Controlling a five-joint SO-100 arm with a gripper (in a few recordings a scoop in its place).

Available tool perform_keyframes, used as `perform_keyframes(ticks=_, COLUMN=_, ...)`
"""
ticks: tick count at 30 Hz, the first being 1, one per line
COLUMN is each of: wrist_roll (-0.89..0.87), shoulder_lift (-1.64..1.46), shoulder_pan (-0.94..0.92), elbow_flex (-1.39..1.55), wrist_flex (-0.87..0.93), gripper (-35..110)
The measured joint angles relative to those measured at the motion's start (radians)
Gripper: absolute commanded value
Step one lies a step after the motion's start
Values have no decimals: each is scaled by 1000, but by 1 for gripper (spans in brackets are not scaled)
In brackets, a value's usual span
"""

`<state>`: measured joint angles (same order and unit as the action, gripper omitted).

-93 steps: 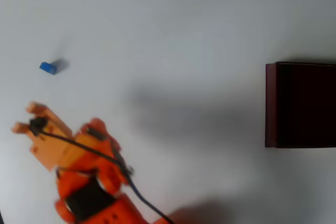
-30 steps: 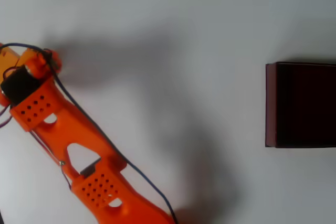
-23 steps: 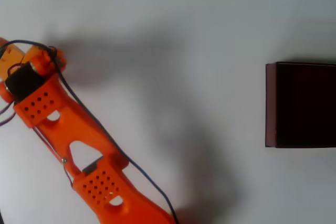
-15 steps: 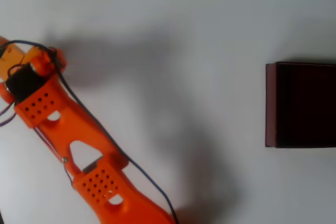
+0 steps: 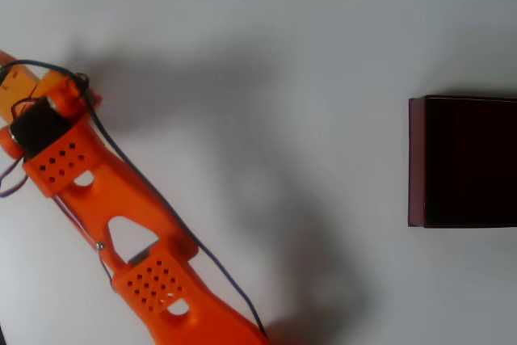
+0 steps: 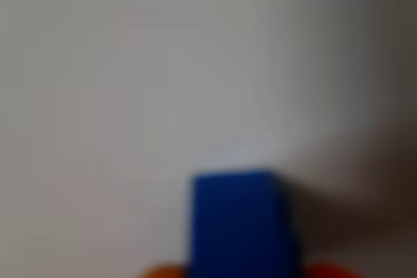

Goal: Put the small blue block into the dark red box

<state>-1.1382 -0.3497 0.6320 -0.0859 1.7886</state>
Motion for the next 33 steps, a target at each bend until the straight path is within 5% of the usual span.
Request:
perform_keyframes(ticks=10, wrist_roll=21, shoulder_lift=-9, shoulder_pan=-5, elbow_flex=9, wrist_flex=29, gripper=0)
perform_keyframes(ticks=20, wrist_roll=282, shoulder_lift=-661, shoulder_pan=-181, elbow_flex=693, wrist_flex=34, gripper=0)
perform_keyframes(ticks=33, wrist_roll=672, shoulder_lift=-1672, shoulder_pan=-919, elbow_flex=1657, wrist_flex=-38, gripper=0)
